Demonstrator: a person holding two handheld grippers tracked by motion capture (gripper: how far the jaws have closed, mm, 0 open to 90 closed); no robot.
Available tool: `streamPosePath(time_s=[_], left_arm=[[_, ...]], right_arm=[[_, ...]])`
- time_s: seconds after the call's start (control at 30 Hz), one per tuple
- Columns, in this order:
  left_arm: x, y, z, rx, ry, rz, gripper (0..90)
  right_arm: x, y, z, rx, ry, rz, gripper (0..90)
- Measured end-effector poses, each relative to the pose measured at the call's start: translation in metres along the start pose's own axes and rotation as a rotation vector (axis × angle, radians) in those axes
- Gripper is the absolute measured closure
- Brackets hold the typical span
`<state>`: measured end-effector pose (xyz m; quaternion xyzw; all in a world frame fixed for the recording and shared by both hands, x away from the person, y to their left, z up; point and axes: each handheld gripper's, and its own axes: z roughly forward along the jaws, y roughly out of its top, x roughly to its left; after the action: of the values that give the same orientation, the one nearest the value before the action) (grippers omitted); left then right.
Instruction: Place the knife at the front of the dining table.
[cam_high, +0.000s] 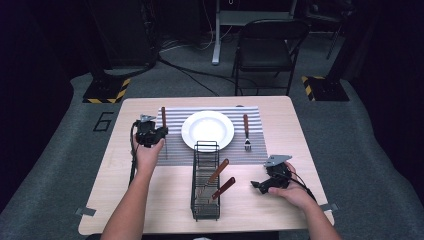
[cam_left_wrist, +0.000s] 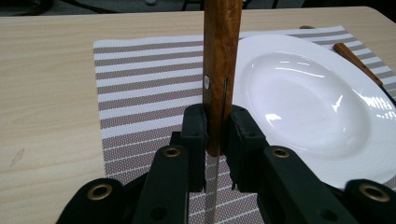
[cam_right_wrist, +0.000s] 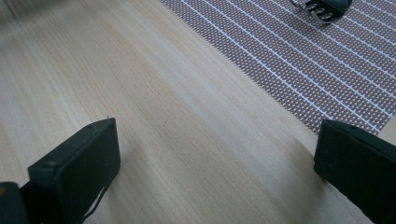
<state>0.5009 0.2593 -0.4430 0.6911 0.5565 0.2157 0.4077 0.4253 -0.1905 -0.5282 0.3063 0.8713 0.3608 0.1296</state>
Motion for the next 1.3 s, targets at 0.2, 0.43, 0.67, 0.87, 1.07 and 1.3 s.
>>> streamPosePath(time_s=[0.2, 0.43, 0.67, 0.87, 1.07, 1.3], left_arm=[[-0.001, 0.002, 0.012, 0.011, 0.015, -0.011, 79.1], [0.004, 0.001, 0.021, 0.006, 0.019, -0.046, 79.6], [0.012, -0.001, 0.028, 0.003, 0.010, -0.117, 79.7], [0.014, -0.002, 0.036, 0.006, 0.013, -0.141, 79.8], [0.011, 0.004, 0.044, 0.039, 0.035, -0.136, 79.9], [0.013, 0.002, 0.052, 0.048, 0.054, -0.161, 80.0]], right_arm=[[0.000, 0.000, 0.000, 0.002, 0.002, 0.000, 0.0], [0.000, 0.000, 0.000, 0.001, 0.001, 0.000, 0.0], [0.000, 0.000, 0.000, 0.002, 0.002, 0.000, 0.0], [0.000, 0.000, 0.000, 0.001, 0.003, 0.003, 0.0], [0.000, 0.000, 0.000, 0.002, 0.005, 0.004, 0.0], [0.000, 0.000, 0.000, 0.003, 0.006, 0.004, 0.0]])
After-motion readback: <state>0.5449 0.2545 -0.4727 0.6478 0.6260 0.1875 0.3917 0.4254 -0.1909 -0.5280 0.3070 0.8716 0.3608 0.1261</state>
